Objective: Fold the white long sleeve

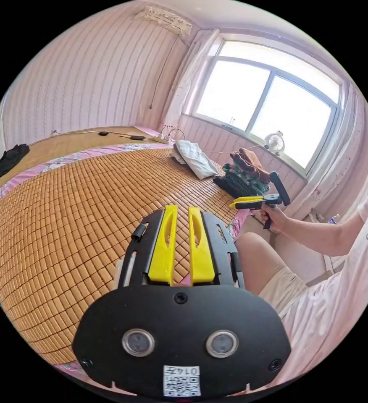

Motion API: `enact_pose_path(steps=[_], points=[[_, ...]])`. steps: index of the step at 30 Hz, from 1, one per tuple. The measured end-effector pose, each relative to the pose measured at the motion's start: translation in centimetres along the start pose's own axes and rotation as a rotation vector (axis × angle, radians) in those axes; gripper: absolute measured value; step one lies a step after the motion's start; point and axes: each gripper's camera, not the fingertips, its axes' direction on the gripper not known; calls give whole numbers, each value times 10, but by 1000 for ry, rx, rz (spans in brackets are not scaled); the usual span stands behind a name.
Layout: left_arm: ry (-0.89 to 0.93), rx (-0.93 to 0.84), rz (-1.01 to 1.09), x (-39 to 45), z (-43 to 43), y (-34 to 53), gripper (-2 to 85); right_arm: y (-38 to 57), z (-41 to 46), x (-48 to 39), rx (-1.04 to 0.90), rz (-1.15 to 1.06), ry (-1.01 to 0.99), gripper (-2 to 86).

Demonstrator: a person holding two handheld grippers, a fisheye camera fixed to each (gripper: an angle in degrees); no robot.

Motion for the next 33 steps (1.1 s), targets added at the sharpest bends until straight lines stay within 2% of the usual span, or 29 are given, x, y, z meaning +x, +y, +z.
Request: enact_pose_path(steps=[4, 11, 15, 17, 20, 24, 26, 29, 33], points=[[90, -99, 46, 11, 105, -62, 62, -21, 6, 49, 70, 20, 65, 135], [88, -364, 28, -6, 309, -174, 65, -76, 48, 143, 150, 163, 127, 144], [49, -379, 73, 0, 389, -221, 68, -98, 72, 182, 126, 217, 125, 117], [76, -389, 29, 0, 436, -248, 75, -102, 76, 203, 176, 268, 141, 108], [115, -374, -22, 1, 486, -273, 81, -107, 89, 224, 149, 293, 94, 108], [127, -376, -83, 3, 535, -290, 101, -107, 94, 241, 126, 280, 25, 69], [157, -459, -83, 9, 563, -294, 80, -106, 86, 248, 127, 261, -12, 29], [69, -460, 33, 24, 562, -299, 34, -101, 64, 237, 171, 158, -29, 14], [116, -393, 72, 23, 514, -300, 6, -83, 25, 201, 238, 31, -43, 6]])
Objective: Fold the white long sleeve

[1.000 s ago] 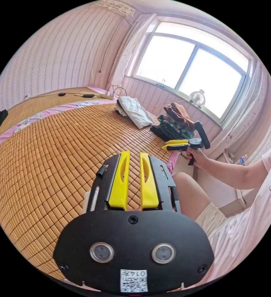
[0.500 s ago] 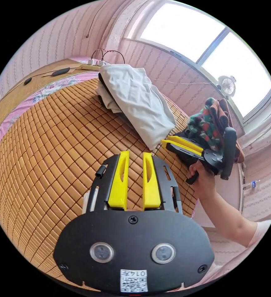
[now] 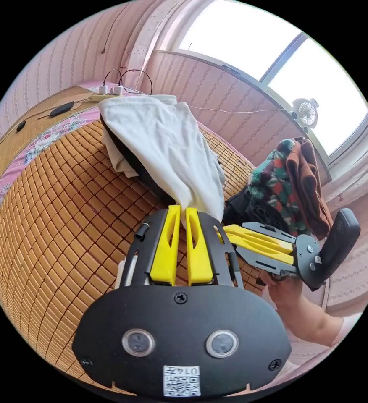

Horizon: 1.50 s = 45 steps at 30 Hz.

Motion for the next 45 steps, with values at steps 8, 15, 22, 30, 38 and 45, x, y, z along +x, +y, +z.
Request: enact_pose_path(steps=[8, 15, 22, 30, 38, 45], points=[[-17, 30, -9, -9, -180, 211, -5, 57, -41, -141, -90, -106, -500, -4], [-146, 230, -319, -30, -326, 377, -7, 18, -71, -291, -82, -386, -646, -6], [-441, 540, -50, 53, -451, 389, 1, -15, -163, -336, 174, -531, -483, -6], [-67, 173, 89, 85, -316, 449, 47, 89, -62, -266, -352, -425, -19, -2], [-128, -2, -173, 36, -304, 531, 44, 87, -23, -242, -441, -227, -170, 70], [-207, 115, -505, -37, -335, 539, 55, -15, 18, -296, -393, -289, -378, 81]])
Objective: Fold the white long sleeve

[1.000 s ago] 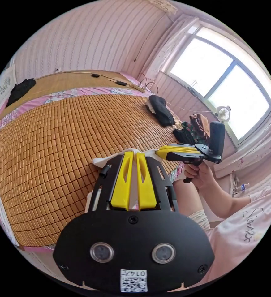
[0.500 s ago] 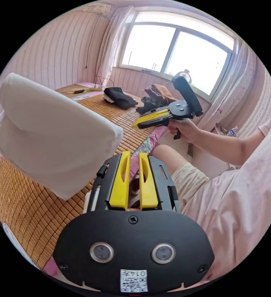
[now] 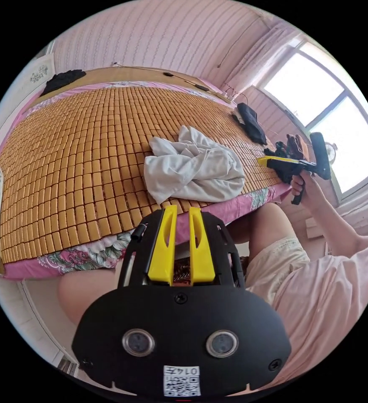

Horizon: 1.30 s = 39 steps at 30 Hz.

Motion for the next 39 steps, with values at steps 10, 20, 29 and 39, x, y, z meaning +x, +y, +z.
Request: enact_pose_path(steps=[10, 20, 29, 39], points=[[-46, -114, -111, -38, 26, -53, 88, -134, 106, 4, -388, -70, 173, 63], [26, -176, -16, -39, 22, -52, 6, 13, -25, 82, -33, 281, -1, -1], [110, -100, 42, -23, -46, -2, -6, 63, -43, 93, -70, 350, 140, 78], [95, -39, 16, -9, -109, 28, -9, -22, 18, 74, -286, 153, 339, 105]])
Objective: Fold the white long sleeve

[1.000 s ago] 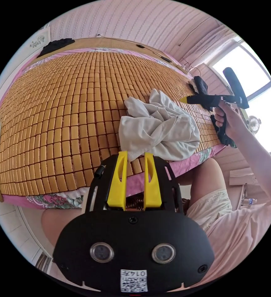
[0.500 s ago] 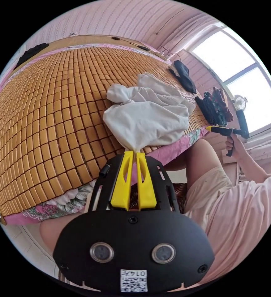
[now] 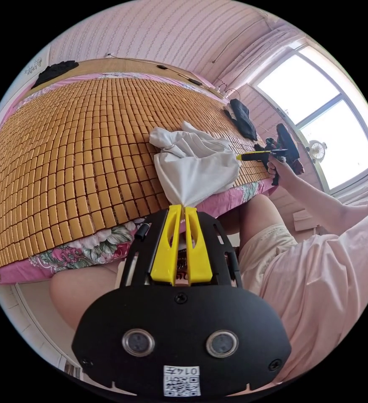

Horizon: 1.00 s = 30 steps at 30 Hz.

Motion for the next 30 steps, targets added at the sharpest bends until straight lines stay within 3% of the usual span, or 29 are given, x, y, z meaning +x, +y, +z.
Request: enact_pose_path(steps=[1, 4, 12, 16, 19, 30], points=[[-5, 2, 1, 3, -5, 5, -9, 2, 13, 2, -69, 9, 40, 80], [-14, 15, -9, 10, -20, 17, -10, 26, -3, 14, -35, 69, 39, 33], [16, 153, -37, 27, -78, 48, -10, 127, -122, 68, 302, 117, -197, 16], [100, 336, -31, 40, -134, 60, -10, 181, -199, 103, 561, 109, -498, 16], [202, 535, 12, 52, -188, 69, -10, 212, -253, 111, 722, 62, -584, 16], [44, 966, 269, 158, -404, 72, -10, 323, -443, 82, 1179, -200, -546, 14]])
